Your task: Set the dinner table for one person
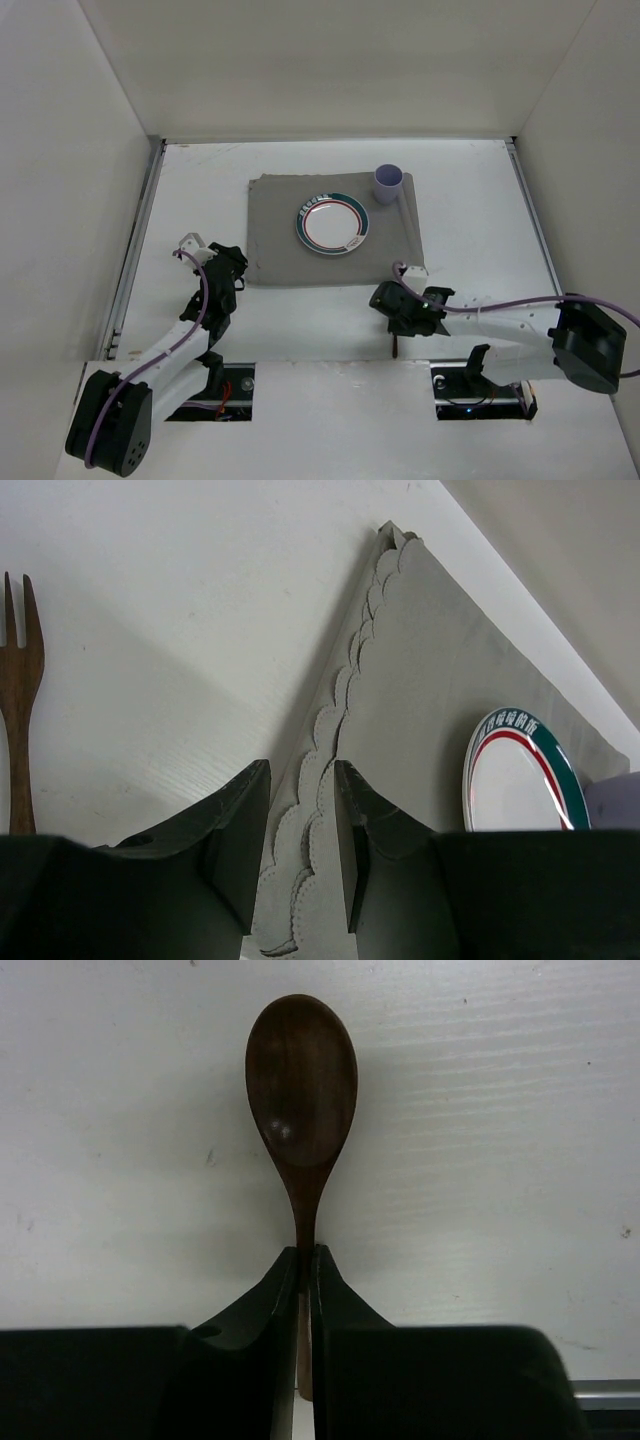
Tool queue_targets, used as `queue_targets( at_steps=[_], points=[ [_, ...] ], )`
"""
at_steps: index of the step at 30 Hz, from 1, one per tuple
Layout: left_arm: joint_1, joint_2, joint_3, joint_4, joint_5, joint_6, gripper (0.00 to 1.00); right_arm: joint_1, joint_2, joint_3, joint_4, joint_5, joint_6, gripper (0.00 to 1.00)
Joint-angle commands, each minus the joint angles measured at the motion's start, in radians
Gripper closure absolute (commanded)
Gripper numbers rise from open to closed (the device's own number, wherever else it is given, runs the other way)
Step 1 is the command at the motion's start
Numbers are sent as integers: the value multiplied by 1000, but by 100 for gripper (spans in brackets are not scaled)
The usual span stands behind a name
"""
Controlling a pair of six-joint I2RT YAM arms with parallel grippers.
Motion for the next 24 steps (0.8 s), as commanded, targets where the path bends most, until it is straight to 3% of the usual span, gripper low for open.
queue_targets(
  at_steps=[1,4,7,13,17,24],
  points=[
    [6,6,9,42,1,-5,70,-6,-11,73,-25,68,-28,93],
    [3,6,9,42,3,-8,70,-94,-43,162,-14,125,-158,93],
    [1,-2,8,42,-2,-8,70,-219,-26,260,93,143,-395,92],
    [-3,45,12,58,-4,-10,70,-420,252,465,299,22,-710,91],
    [4,67,14,71,2,-11,70,-512,426,590,333,15,-788,91],
    [-5,41,6,71,-1,-11,70,-579,560,662,347,-47,-831,91]
  ],
)
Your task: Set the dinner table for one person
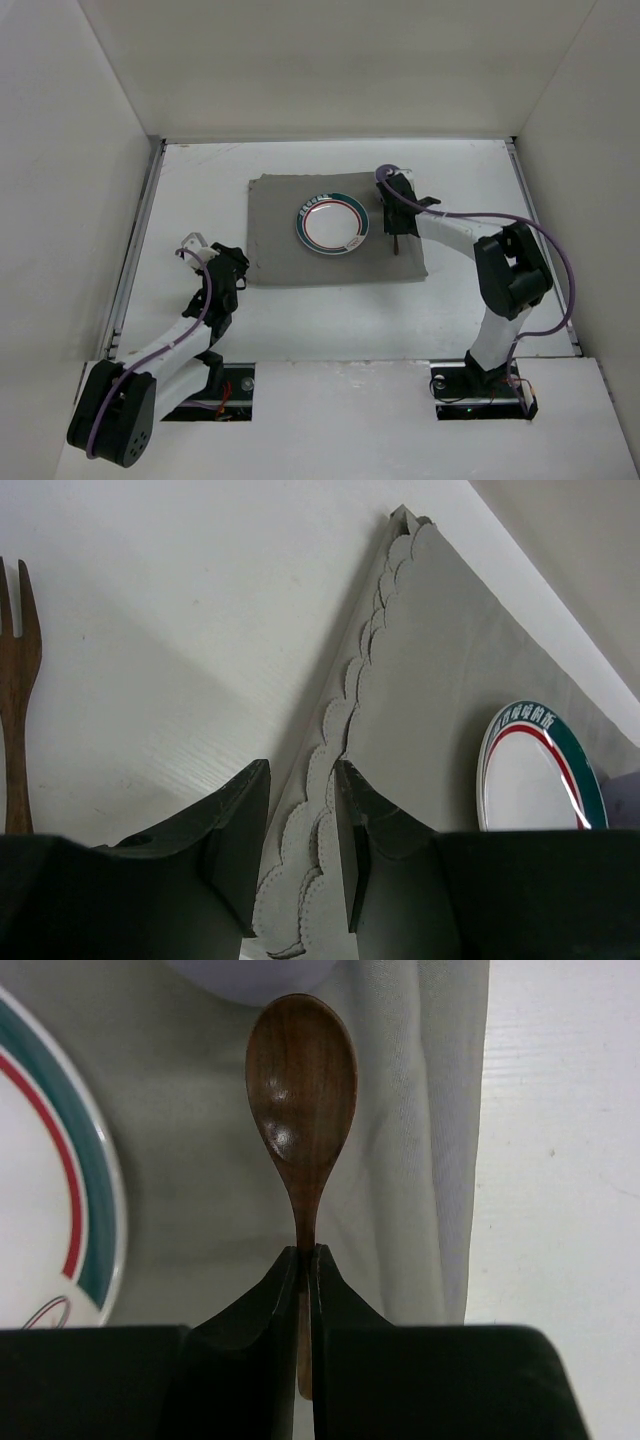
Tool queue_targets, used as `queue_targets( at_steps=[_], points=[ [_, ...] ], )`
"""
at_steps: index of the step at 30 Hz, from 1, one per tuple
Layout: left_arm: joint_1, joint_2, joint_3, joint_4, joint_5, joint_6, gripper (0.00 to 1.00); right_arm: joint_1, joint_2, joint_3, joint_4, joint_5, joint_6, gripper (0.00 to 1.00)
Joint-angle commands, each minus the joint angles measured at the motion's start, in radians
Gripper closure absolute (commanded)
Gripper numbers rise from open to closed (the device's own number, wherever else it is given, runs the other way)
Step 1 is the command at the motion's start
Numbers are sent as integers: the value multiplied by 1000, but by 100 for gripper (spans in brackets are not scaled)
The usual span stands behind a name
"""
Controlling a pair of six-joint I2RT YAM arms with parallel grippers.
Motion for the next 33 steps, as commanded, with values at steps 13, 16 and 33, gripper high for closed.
queue_targets(
  at_steps=[13,16,33],
  points=[
    [-6,0,11,47,-2,-13,70,26,35,46,-10,-95,-34,87],
    [-3,11,11,47,0,-13,70,31,9,28,-18,-104,-8,87],
    [-2,6,12,49,-3,-8,70,37,-53,-15,3,-43,44,59]
  ],
)
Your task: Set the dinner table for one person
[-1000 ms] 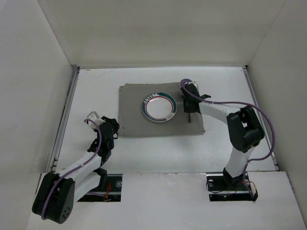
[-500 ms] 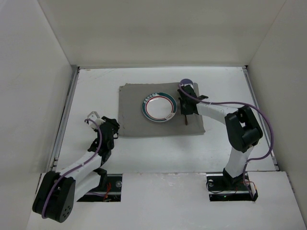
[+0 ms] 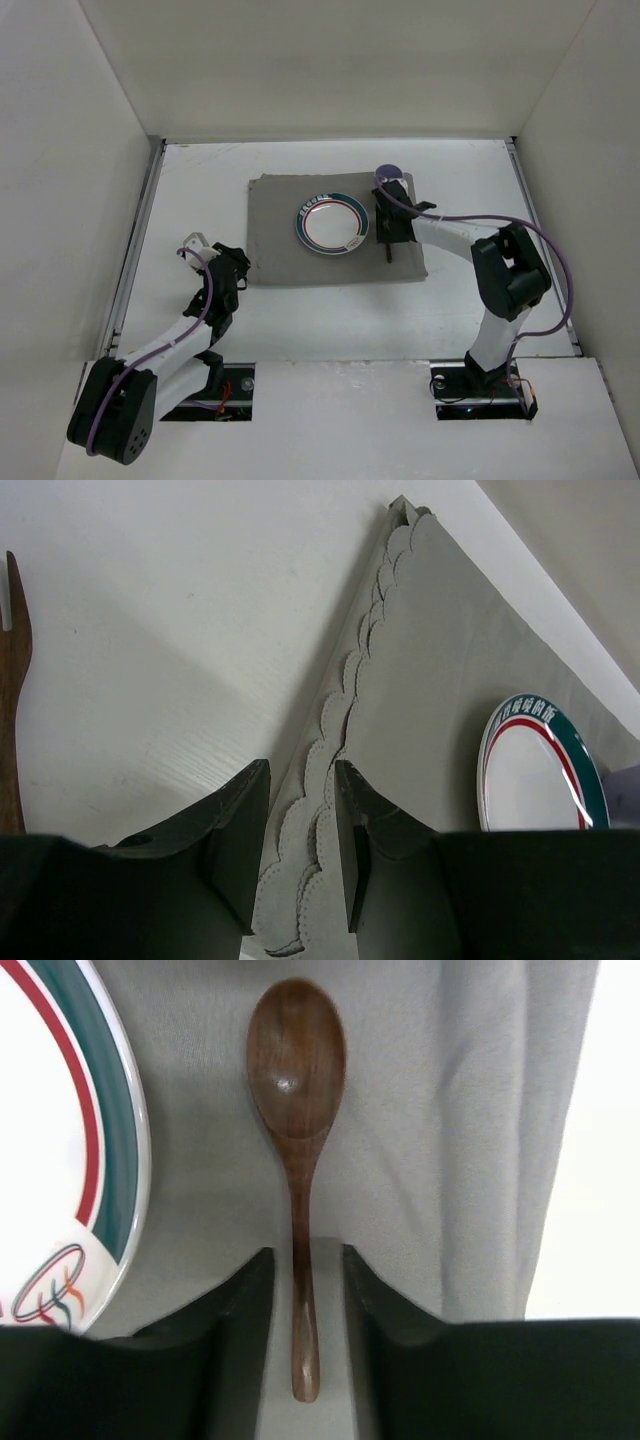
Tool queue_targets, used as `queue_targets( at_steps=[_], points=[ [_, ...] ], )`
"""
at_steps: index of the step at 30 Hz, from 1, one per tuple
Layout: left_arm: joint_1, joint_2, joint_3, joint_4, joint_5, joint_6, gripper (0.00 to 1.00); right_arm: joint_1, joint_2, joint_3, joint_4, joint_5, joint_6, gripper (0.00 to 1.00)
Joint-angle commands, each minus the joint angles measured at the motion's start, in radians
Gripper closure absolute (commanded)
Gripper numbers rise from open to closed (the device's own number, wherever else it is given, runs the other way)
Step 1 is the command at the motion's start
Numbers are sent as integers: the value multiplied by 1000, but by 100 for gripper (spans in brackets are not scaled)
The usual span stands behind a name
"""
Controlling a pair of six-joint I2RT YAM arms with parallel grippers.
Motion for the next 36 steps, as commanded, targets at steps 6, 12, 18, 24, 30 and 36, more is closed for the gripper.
queue_targets(
  at_steps=[6,12,18,24,30,36],
  points=[
    [12,-17,14,29,-26,12,70,66,-248,-80,72,172,47,31],
    [10,-26,17,23,-93,54,70,167,-475,-218,179,270,79,9],
    [-14,-14,76,-75,-170,86,69,256,-607,-399,337,310,102,7],
    [-42,-63,185,-344,-233,84,67,325,-744,-580,535,310,117,66],
    [-7,-110,285,-675,-250,49,60,382,-802,-676,673,279,151,77],
    [76,-130,336,-939,-235,-2,56,414,-871,-785,800,272,167,72]
  ],
)
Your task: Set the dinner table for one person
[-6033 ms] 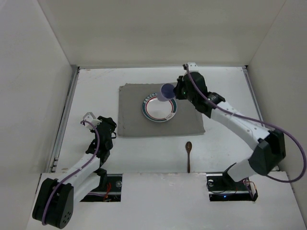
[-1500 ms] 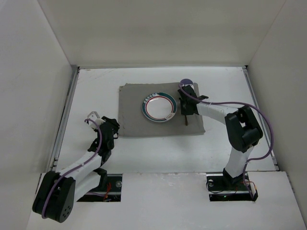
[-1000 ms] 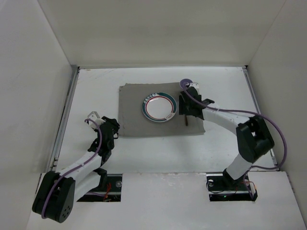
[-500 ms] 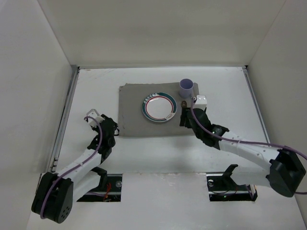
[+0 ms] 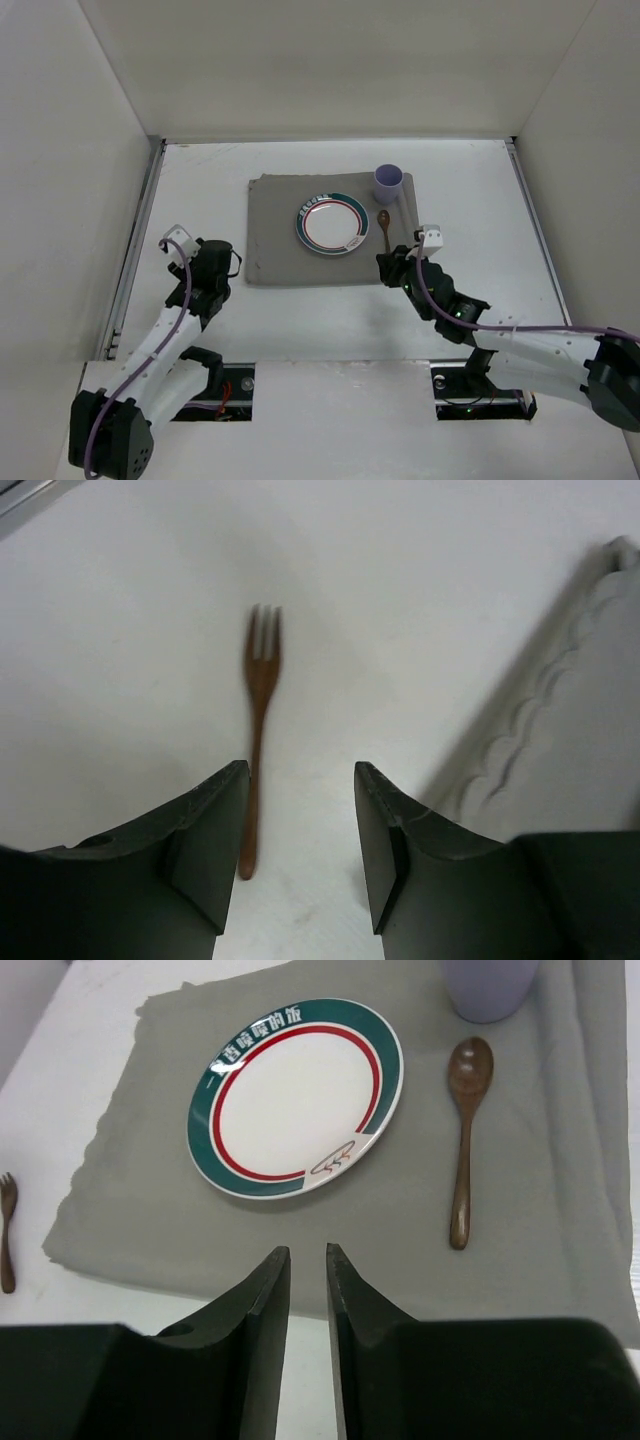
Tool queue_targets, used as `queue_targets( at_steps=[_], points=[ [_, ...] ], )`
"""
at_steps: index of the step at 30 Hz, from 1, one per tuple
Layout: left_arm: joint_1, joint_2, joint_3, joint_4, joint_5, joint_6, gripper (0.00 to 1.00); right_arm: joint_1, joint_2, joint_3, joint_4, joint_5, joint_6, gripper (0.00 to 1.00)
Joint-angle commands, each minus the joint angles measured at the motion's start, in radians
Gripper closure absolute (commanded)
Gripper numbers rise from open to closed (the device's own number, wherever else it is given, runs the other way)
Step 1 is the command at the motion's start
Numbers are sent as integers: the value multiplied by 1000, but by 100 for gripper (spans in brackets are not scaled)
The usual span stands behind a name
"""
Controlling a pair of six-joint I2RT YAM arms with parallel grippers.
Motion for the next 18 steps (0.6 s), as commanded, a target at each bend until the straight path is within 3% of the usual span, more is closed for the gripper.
queue_targets(
  at_steps=[1,8,13,18],
  points=[
    [47,-16,64,-252,-13,-32,56,8,-36,-43,156,-1,36,70],
    [115,-22,100,-423,12,-67,55,10,13,-28,155,-79,57,59],
    [144,7,95,-466,59,-80,55,10,22,-25,158,-87,60,57],
    [161,87,90,-458,101,-103,57,51,-36,-35,167,-76,34,72]
  ],
)
